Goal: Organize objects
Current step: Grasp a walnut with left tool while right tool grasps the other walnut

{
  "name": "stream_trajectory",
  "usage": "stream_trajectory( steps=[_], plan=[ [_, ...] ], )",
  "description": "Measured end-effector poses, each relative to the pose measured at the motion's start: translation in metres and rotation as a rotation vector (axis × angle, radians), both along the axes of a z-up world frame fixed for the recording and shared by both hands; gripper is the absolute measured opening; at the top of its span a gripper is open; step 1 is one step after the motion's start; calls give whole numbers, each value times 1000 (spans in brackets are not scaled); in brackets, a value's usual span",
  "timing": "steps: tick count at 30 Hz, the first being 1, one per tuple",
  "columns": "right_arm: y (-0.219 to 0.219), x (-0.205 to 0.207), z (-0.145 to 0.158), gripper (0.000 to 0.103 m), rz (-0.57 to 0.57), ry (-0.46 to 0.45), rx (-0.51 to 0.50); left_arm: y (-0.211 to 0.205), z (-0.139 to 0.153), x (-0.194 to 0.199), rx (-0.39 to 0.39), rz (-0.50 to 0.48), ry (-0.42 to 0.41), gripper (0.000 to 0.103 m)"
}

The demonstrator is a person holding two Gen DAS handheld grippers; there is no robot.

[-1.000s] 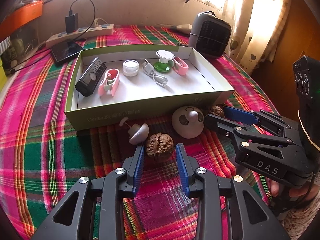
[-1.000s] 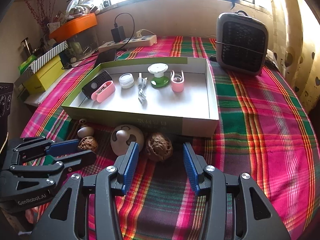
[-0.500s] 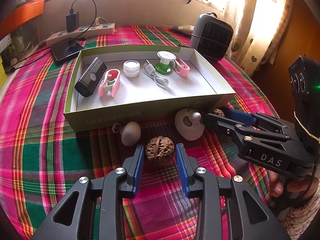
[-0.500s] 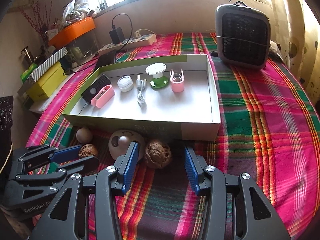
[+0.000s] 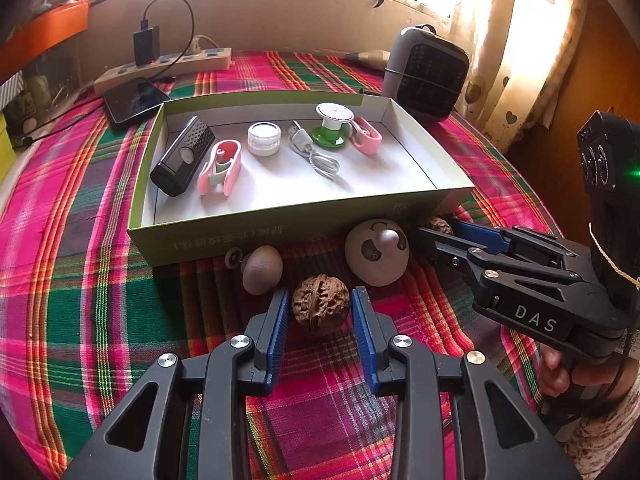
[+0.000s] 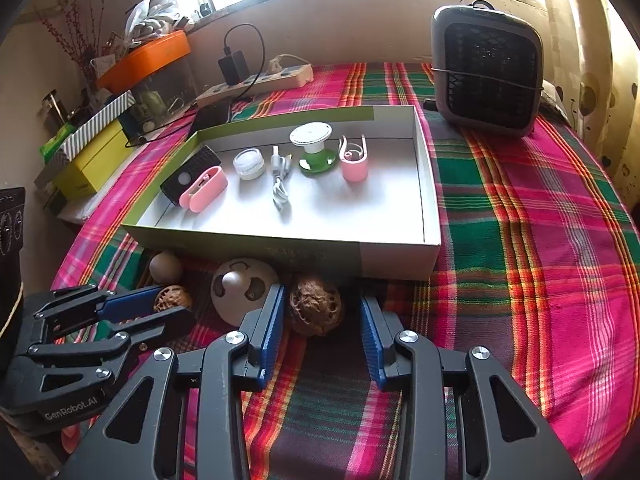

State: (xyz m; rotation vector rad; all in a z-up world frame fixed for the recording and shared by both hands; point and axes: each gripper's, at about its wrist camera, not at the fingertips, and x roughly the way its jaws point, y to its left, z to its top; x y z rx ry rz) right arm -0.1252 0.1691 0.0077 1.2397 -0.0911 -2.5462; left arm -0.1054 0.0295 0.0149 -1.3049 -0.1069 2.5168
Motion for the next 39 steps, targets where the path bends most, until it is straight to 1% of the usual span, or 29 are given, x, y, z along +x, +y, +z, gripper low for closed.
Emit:
stream_trajectory(
  steps=[3,5,23,39],
  plan=[
    [-1,1,0,33,9,0,0,0,0,1,-3,4,1,28],
    [-2,2,0,32,13,4,7,0,0,1,-2,4,1,27],
    [-2,4,0,32,9,7,7,0,2,4,-10,12,2,27],
    [-2,12,4,31,9,18,2,3,11,11,-11,-1,27,27]
  ],
)
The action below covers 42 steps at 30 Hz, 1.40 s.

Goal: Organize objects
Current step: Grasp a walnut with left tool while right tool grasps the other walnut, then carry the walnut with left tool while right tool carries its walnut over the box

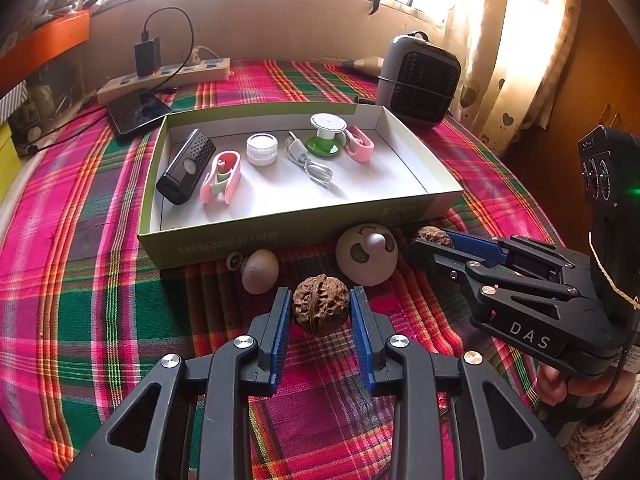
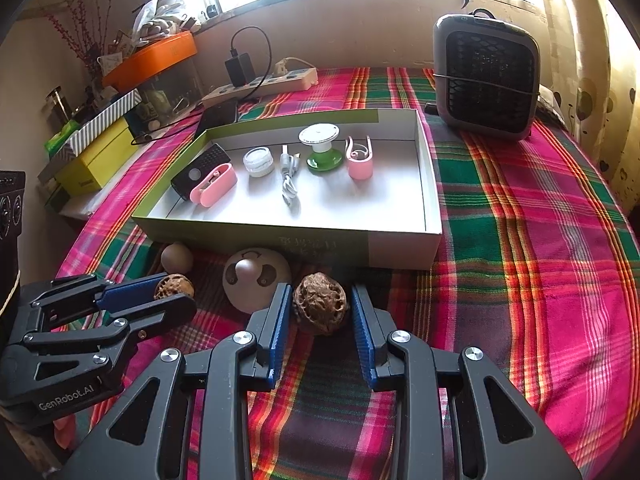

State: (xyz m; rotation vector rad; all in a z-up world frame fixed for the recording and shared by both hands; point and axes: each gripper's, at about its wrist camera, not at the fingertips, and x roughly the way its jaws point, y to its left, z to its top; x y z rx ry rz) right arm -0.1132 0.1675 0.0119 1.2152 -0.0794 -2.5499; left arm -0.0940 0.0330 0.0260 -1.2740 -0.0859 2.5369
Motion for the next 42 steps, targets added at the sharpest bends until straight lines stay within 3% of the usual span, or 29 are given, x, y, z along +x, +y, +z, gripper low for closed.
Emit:
stream_trajectory(
  steps=[21,42],
  plan=[
    [-6,4,30,32,15,66,-22,-7,28,-3,22,4,61,27],
    [-18,-17,36,31,37,76,-17,-19,32,-27,22,27,69,27]
  ],
)
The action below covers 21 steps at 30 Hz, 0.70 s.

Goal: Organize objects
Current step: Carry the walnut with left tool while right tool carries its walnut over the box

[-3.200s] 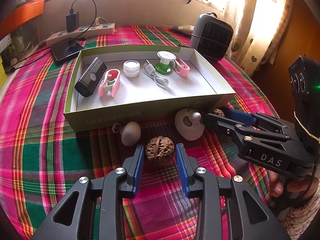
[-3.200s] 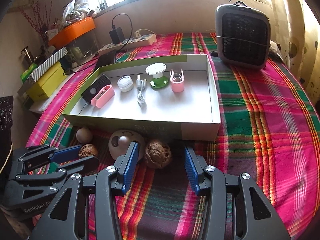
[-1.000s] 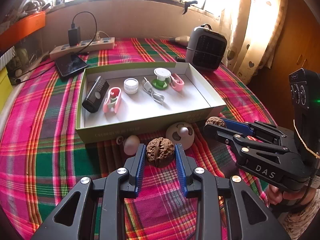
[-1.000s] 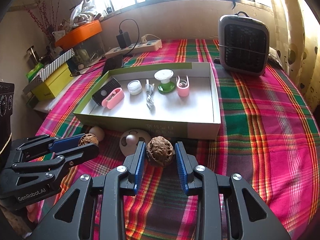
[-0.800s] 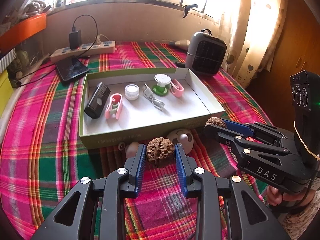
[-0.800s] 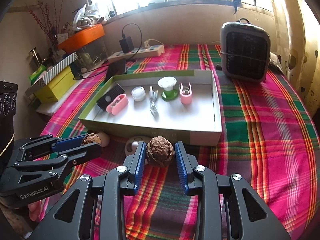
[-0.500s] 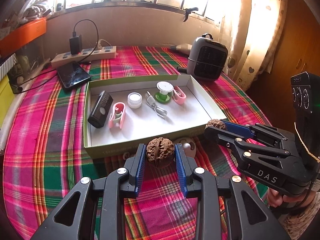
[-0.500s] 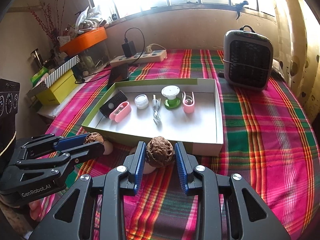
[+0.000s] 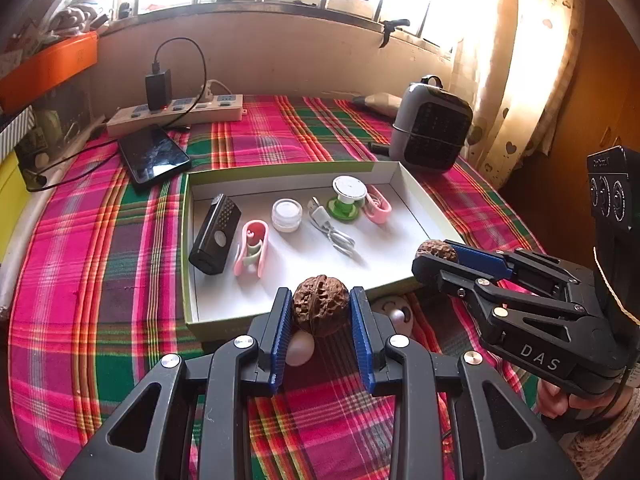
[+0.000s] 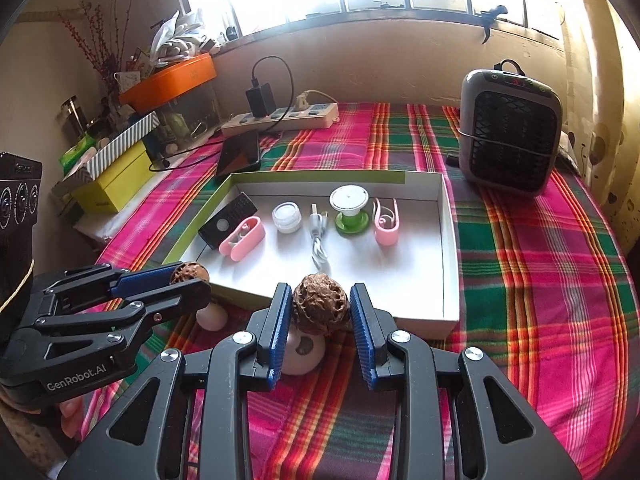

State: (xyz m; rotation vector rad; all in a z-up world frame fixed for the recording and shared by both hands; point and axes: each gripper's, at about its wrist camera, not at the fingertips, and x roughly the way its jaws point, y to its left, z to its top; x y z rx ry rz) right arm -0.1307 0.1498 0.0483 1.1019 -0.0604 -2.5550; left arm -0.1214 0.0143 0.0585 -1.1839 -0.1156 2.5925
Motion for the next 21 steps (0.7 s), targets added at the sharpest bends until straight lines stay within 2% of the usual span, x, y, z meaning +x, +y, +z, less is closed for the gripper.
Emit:
stream_trajectory(
  steps=[21],
  plan=[
    [-10,-56,-10,32,-23,-30,28,0,-12,-50,9,7,-23,27]
  ],
)
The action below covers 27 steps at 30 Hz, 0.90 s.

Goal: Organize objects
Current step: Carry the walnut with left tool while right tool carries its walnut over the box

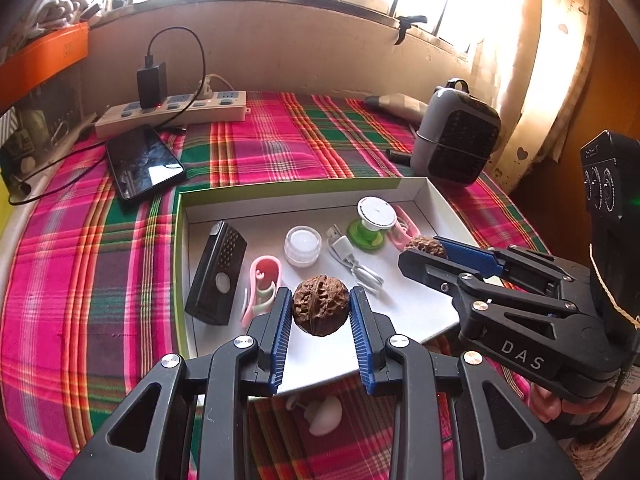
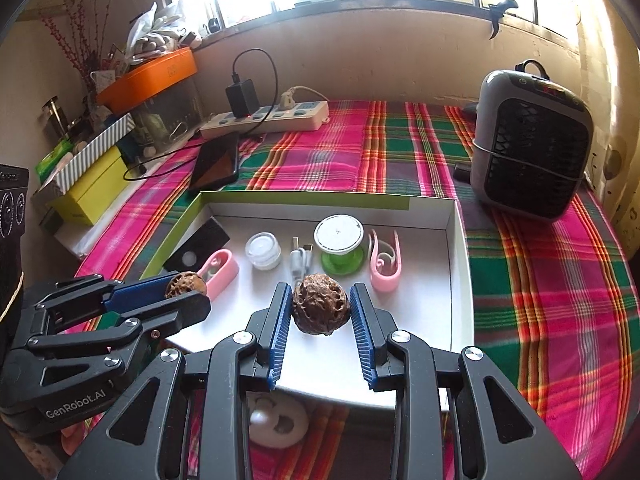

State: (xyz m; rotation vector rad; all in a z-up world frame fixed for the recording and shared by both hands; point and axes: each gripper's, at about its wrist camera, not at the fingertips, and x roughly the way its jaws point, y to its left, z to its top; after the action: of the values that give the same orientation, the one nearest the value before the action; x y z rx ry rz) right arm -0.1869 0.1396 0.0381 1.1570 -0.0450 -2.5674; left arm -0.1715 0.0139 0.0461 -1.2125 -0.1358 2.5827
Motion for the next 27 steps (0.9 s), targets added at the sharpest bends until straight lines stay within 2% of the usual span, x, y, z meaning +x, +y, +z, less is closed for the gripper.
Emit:
stream_trajectory(
  steps=[27],
  plan=[
    [-3,-32,-22,32,-7,-55,10,11,-22,-35,-73,-12,-33,27]
  ],
)
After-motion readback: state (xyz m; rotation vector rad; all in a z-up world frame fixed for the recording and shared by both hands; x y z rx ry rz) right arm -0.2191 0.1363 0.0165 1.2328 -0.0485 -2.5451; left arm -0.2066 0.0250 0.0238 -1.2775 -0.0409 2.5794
